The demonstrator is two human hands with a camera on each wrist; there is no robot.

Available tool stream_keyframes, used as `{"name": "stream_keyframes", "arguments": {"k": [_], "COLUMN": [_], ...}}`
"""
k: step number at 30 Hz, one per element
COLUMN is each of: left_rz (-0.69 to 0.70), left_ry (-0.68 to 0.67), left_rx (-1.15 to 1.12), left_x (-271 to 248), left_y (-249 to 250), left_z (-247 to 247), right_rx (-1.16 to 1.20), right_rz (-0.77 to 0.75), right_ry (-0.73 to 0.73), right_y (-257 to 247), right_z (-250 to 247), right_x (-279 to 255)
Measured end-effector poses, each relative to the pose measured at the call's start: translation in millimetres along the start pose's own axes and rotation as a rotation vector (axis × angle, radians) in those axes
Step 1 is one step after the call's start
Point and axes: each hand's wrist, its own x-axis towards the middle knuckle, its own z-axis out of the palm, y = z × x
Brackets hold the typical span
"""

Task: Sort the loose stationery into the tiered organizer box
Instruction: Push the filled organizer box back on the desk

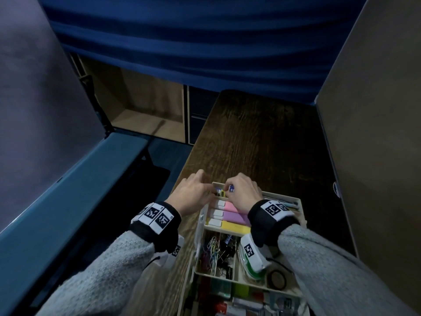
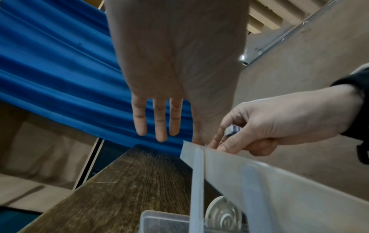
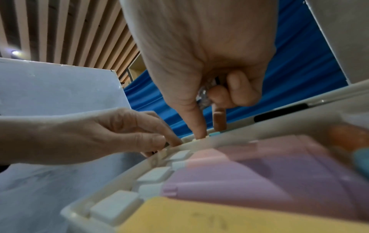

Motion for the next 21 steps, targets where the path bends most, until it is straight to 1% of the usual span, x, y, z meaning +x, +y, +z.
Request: {"name": "stream_keyframes", "arguments": {"k": [3,5,6,9,11,13,16,21], "left_rz": [0.002,0.008,0.008,-0.014,-0.058,-0.102,-0.153,-0.196], "left_ry": [-0.01,0.011,0.03,0.12,0.173,0.185,0.168,0.191], "left_rx": [-0.014,-0.054,-0.088,-0.195,-0.259,-0.289,-0.292,-0.347], "left_x": [0,0,0,-2,-4,-7,-10,-15], "left_y": [-2,-3,-3,-3,-3,-4,-8,-19], "left_z": [1,1,1,1,1,1,1,2], "right_rx": [0.044,0.131,0.182,0.302,0.34,0.345,0.284,0.188], "right_rz": [0.062,0.107,0.117,0.063,0.009,-0.016,-0.032,-0.066], "right_ry": [-0.025,-0.041,-0.075,-0.211,-0.228,-0.19,-0.092,0.023], "right_y": [1,0,0,-5,-8,-9,-9,-6], "right_z": [-2,-8,-11,-19,-20,-17,-9,-2], "right_x": [0,3,6,10,8,6,7,9]}}
